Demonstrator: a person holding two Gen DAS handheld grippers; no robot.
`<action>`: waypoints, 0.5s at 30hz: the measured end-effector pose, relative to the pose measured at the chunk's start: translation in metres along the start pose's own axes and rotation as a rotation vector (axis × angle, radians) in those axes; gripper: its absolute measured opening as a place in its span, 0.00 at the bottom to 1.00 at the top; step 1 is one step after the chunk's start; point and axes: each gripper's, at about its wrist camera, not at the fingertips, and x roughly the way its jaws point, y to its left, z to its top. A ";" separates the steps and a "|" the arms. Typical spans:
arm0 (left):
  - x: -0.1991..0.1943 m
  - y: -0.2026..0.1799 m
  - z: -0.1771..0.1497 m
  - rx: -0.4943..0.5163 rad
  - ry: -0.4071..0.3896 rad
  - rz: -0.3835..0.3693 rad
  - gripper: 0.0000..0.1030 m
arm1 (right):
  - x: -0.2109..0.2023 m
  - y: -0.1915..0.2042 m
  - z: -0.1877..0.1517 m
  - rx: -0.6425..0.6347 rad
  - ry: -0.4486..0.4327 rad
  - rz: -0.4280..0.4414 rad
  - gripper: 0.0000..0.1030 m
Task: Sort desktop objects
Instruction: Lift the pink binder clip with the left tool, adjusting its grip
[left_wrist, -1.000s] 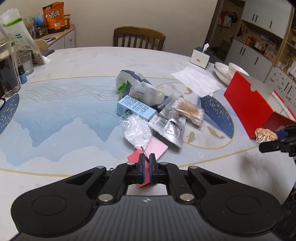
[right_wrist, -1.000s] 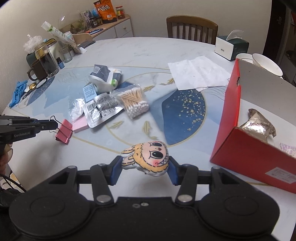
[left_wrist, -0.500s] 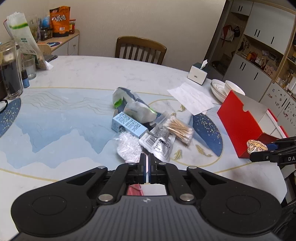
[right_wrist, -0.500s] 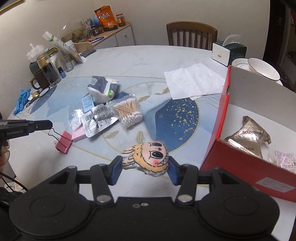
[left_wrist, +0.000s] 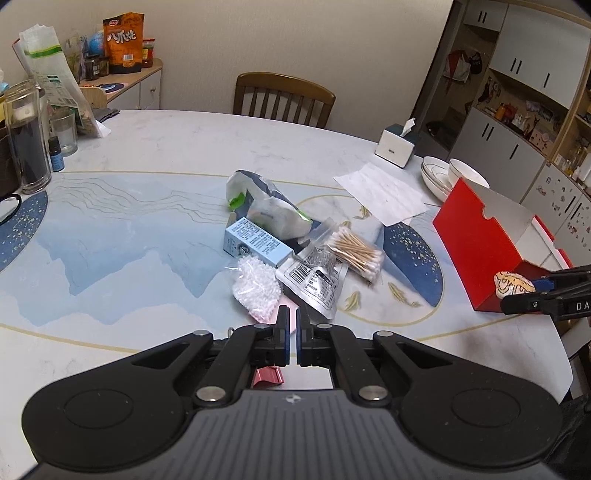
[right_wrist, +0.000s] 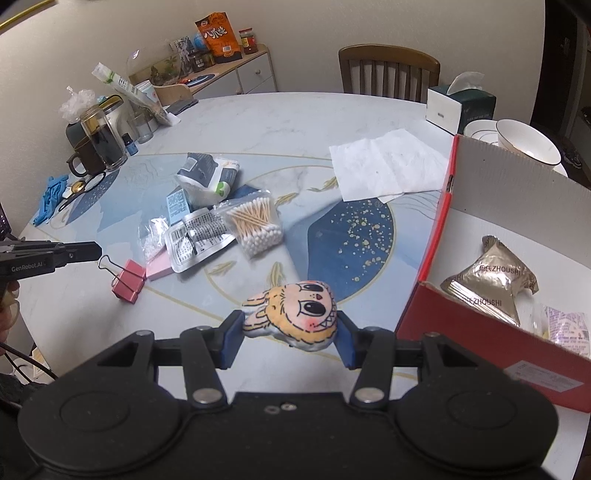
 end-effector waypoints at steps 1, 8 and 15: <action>0.000 0.000 -0.001 0.003 0.002 0.001 0.02 | 0.000 0.000 0.000 -0.001 0.000 -0.001 0.48; 0.005 -0.001 -0.007 0.012 0.017 -0.005 0.05 | -0.004 -0.001 -0.006 0.011 -0.002 -0.009 0.48; 0.003 0.004 -0.010 0.006 0.000 -0.006 0.71 | -0.007 -0.001 -0.010 0.026 -0.001 -0.020 0.49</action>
